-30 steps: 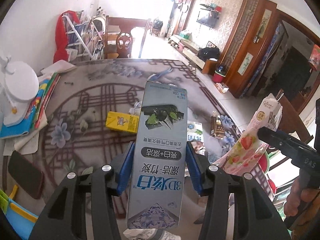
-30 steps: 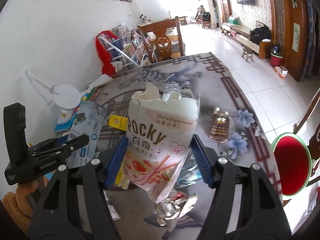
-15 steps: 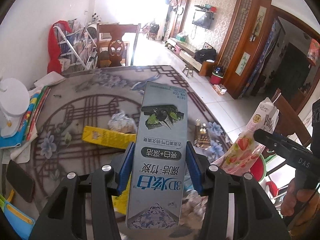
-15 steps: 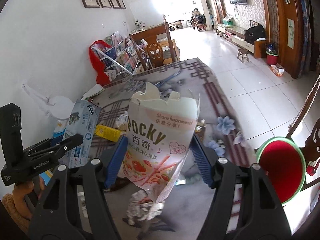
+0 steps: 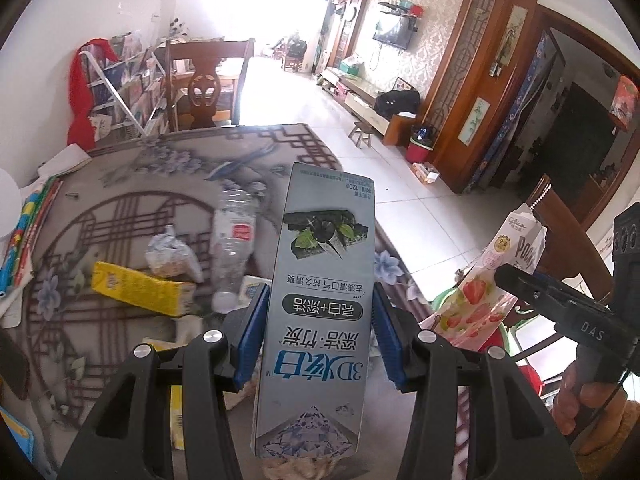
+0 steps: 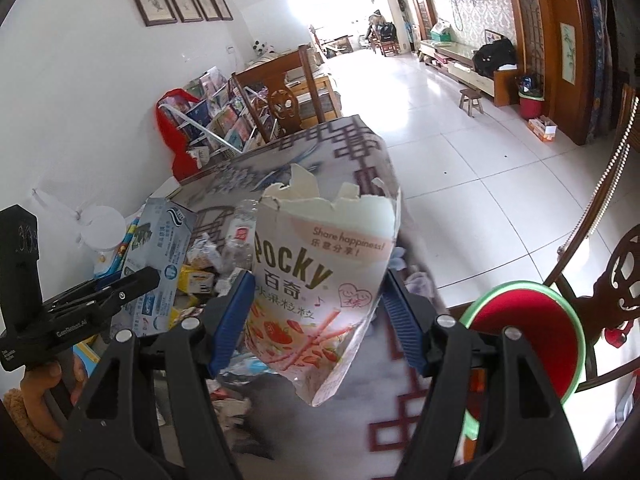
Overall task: Collect trash
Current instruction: 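Lift the carton and Pocky bag and carry them toward the red bucket, then open both grippers over the red bucket to drop carton and bag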
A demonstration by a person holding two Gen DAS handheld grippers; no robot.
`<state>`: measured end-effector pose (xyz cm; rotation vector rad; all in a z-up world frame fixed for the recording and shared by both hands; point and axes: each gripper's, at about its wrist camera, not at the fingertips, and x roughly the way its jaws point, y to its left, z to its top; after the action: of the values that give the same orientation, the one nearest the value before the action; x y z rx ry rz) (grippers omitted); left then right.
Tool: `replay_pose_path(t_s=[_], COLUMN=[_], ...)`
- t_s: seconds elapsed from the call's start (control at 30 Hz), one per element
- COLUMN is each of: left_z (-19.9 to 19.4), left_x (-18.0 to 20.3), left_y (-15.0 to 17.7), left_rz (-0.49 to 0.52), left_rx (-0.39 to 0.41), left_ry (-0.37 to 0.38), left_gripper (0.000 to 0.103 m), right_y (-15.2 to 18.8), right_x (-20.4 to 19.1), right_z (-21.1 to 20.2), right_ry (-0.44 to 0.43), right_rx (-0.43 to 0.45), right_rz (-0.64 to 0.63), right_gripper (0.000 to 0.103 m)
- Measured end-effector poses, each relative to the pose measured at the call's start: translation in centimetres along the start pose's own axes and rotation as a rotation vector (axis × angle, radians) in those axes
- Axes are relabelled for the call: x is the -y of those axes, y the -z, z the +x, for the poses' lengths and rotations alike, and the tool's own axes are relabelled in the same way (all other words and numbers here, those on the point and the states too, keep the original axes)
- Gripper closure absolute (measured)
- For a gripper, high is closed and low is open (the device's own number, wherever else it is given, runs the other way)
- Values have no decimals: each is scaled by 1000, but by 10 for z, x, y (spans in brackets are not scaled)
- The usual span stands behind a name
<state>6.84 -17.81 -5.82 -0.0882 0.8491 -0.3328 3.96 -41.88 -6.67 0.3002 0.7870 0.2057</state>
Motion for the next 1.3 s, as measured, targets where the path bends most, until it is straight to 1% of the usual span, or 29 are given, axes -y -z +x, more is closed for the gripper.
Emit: replay_pose_path(t_s=[0.13, 0.33, 0.47, 0.6, 0.7, 0.77, 0.87, 1.0, 1.1, 1.23, 1.3], left_z=[10, 25, 35, 45, 54, 58, 71, 91, 107, 129, 140], left_x=[20, 53, 79, 108, 131, 141, 161, 185, 207, 234, 249], left_y=[-5, -10, -11, -8, -3, 0, 6, 12, 18, 23, 27], left_rz=[18, 59, 107, 136, 164, 181, 193, 224, 250, 261, 279], left_rx=[-12, -27, -36, -54, -73, -82, -113, -150, -176, -215, -232], left_ry=[5, 39, 75, 131, 172, 185, 219, 259, 298, 357, 372], left_gripper=[56, 56, 56, 56, 55, 55, 55, 55, 55, 55, 54], right_y=[-2, -3, 2, 10, 16, 18, 23, 28, 32, 39, 43], right_x=[24, 63, 92, 125, 149, 163, 180, 198, 209, 225, 231], right_z=[-5, -17, -30, -43, -48, -49, -50, -54, -64, -83, -91], right_ry=[13, 57, 105, 170, 227, 257, 289, 305, 327, 360, 374], right_rx=[4, 16, 34, 41, 32, 23, 13, 5, 16, 32, 40], right_rz=[27, 79, 123, 176, 207, 220, 240, 269, 287, 319, 335], right_gripper=[38, 38, 38, 38, 38, 37, 34, 23, 19, 19, 19])
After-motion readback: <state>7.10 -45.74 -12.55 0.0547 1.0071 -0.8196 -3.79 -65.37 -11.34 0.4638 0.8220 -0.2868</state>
